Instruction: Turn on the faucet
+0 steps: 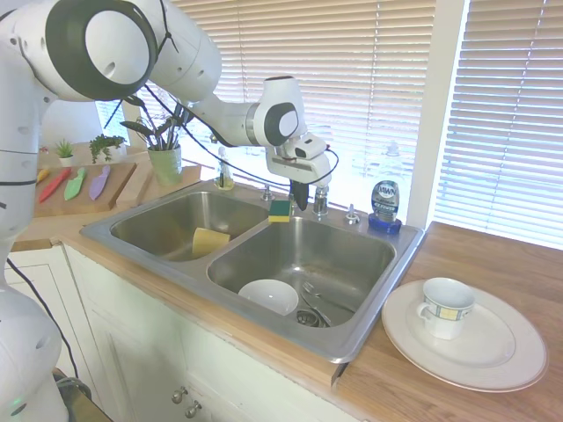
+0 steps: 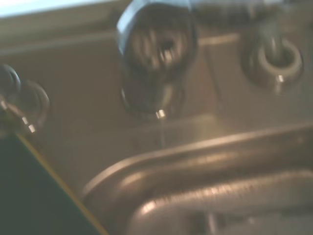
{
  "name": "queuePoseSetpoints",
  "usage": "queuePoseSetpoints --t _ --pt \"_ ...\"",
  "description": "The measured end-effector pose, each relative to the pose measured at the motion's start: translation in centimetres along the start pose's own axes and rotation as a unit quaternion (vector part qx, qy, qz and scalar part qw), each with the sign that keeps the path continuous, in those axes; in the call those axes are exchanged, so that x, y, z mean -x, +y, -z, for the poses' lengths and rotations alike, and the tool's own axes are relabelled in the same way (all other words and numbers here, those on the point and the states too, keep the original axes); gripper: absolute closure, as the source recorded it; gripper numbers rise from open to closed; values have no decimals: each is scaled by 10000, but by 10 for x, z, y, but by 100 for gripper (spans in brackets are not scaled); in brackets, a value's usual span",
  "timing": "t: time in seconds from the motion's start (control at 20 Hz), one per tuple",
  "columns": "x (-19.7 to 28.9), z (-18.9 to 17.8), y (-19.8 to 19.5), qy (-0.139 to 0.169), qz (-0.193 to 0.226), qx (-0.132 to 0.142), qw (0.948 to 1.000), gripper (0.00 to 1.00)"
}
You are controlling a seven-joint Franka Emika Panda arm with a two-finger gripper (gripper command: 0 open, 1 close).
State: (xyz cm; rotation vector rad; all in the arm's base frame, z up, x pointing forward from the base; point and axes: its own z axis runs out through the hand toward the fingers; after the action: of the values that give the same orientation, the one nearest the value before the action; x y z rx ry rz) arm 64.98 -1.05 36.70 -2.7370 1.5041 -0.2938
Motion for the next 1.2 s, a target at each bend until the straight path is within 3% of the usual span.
queuePoseSetpoints --t 0.15,0.35,0.75,0.8,1.2 --pt "21 3 32 -346 114 299 9989 100" --pt "62 21 76 -557 319 434 9970 100" --pt "114 59 136 -435 522 409 9969 100" --pt "115 59 139 -433 513 423 9968 0" --pt "119 60 147 -404 447 442 9972 0"
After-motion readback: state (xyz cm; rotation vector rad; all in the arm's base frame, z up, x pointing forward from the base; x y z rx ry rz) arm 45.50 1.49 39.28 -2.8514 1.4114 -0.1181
